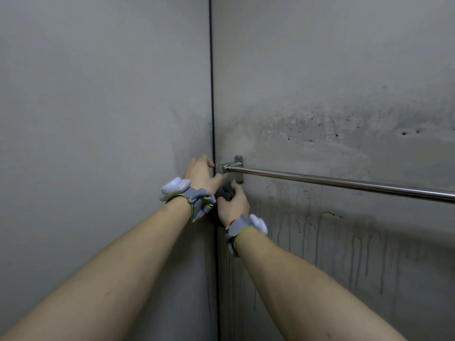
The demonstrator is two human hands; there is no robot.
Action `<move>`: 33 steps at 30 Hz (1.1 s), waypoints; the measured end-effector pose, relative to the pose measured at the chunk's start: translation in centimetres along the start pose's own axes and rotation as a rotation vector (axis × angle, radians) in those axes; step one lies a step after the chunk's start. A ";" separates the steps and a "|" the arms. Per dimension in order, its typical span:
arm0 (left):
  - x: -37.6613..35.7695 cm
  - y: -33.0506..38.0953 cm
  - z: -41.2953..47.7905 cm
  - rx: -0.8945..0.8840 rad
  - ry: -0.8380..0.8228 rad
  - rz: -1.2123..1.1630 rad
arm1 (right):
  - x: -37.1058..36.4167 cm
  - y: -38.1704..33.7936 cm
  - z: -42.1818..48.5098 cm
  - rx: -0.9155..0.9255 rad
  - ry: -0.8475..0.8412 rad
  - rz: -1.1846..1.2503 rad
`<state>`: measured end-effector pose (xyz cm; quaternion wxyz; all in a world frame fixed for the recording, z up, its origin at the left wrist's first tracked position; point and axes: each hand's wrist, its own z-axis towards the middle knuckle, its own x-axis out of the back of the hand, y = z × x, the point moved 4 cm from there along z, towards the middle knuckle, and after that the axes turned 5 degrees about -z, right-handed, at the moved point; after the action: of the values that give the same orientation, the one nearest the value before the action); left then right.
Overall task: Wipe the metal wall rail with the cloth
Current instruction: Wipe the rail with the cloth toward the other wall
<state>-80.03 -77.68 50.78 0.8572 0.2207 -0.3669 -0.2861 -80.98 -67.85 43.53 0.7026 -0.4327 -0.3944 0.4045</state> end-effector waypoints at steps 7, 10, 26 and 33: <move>-0.7 1.8 0.9 -0.300 -0.242 0.384 | 2.6 -0.1 -0.2 0.030 0.355 0.300; -1.1 2.0 1.2 -0.350 -0.256 0.472 | 1.6 -1.6 1.2 0.005 0.377 0.263; -2.0 1.3 2.1 -0.443 -0.165 0.547 | -0.5 0.3 2.2 0.176 0.247 -0.257; -2.4 1.1 2.2 -0.444 -0.190 0.561 | -3.6 0.5 1.3 0.395 -0.103 -0.825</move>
<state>-82.64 -75.67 51.67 0.8913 -0.1072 -0.4203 -0.1319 -83.56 -70.59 42.70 0.8533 -0.0767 -0.4836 0.1794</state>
